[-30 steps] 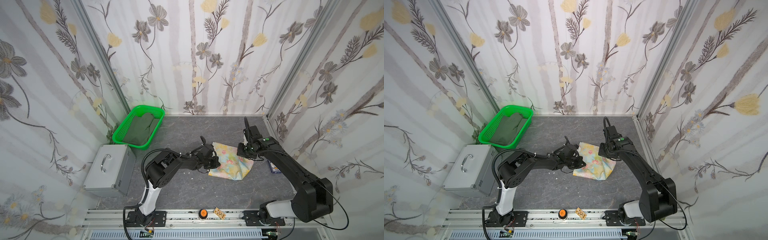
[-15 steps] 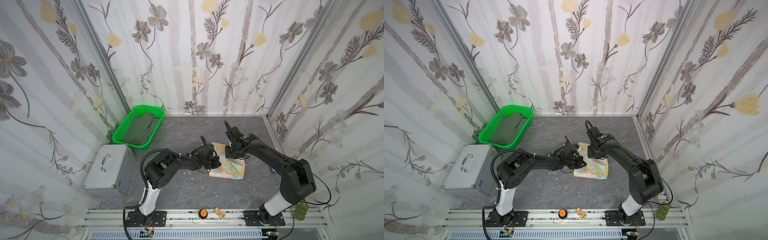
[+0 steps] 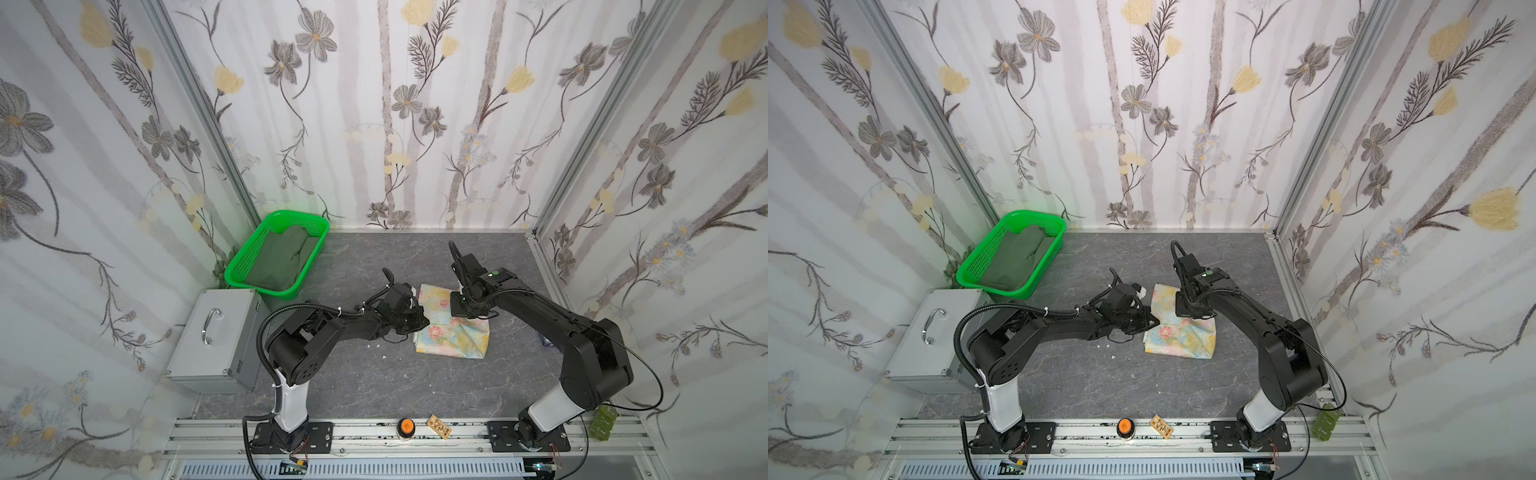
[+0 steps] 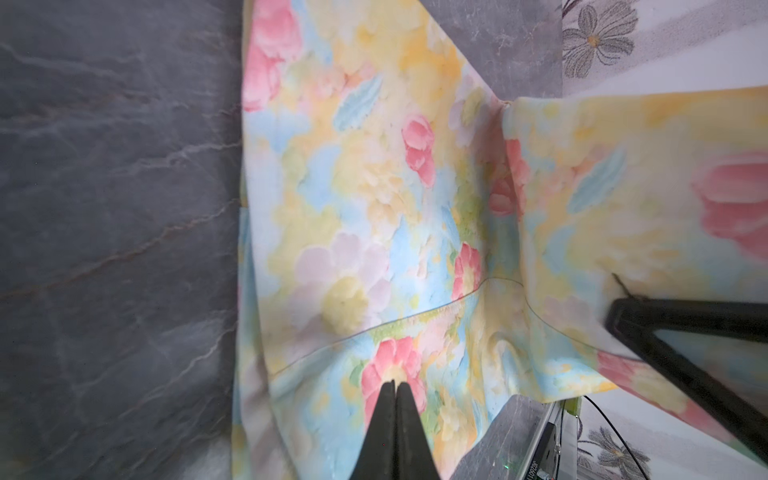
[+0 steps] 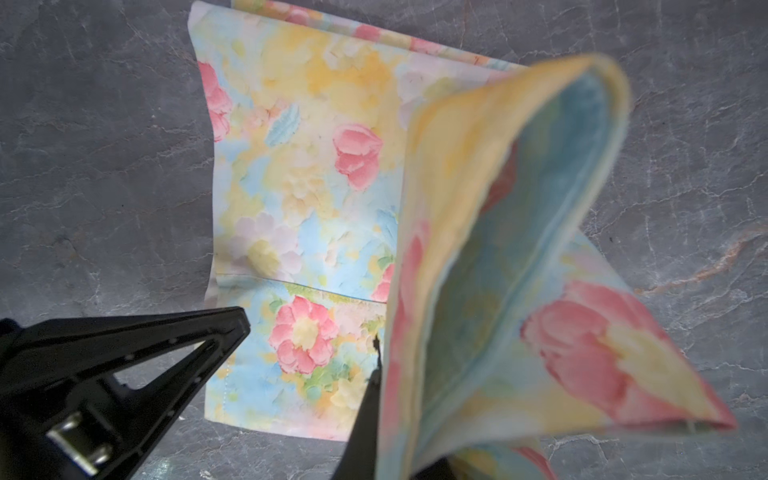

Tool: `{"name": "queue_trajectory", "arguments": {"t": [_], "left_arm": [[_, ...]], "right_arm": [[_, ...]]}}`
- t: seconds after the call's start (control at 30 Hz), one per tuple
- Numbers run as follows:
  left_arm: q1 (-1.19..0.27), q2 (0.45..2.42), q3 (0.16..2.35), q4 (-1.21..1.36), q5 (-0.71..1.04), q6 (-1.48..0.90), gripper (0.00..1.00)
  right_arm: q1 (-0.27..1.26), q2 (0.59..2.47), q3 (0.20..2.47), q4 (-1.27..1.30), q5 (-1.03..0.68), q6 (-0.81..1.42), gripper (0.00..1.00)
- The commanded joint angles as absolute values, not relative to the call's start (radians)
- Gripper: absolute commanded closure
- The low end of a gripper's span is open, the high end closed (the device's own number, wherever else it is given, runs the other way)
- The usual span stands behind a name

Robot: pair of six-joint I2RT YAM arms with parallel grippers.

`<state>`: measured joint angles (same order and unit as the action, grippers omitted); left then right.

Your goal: Fold and stack the skirts

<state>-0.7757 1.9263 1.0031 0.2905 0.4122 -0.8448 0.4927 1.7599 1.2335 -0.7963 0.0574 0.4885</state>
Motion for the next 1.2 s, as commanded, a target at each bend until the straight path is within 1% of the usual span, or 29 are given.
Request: {"name": "queue_trajectory", "arguments": {"t": [0.0, 0.23, 0.37, 0.47, 0.63, 0.83, 1.0, 1.17], "left_arm": [[-0.778, 1.975, 1.028, 0.301, 0.418, -0.847, 1.0], [-0.799, 2.035, 1.048, 0.301, 0.414, -0.838, 1.0], [-0.81, 2.041, 1.044, 0.302, 0.41, -0.838, 1.0], [-0.812, 2.032, 1.034, 0.302, 0.407, -0.836, 1.0], [-0.795, 2.002, 0.985, 0.302, 0.388, -0.83, 1.0], [-0.736, 1.949, 0.907, 0.299, 0.376, -0.829, 1.0], [-0.679, 1.91, 0.882, 0.251, 0.351, -0.806, 1.0], [-0.64, 1.893, 0.89, 0.206, 0.325, -0.781, 1.0]], "right_arm": [[0.509, 1.765, 1.274, -0.771, 0.048, 0.487, 1.0], [0.552, 1.822, 1.351, -0.793, 0.059, 0.503, 1.0], [0.572, 1.857, 1.376, -0.787, 0.058, 0.516, 1.0], [0.572, 1.845, 1.363, -0.791, 0.065, 0.52, 1.0], [0.53, 1.766, 1.273, -0.808, 0.081, 0.516, 1.0], [0.442, 1.665, 1.12, -0.801, 0.102, 0.492, 1.0], [0.393, 1.625, 1.018, -0.758, 0.106, 0.478, 1.0], [0.388, 1.614, 0.947, -0.727, 0.1, 0.485, 1.0]]}}
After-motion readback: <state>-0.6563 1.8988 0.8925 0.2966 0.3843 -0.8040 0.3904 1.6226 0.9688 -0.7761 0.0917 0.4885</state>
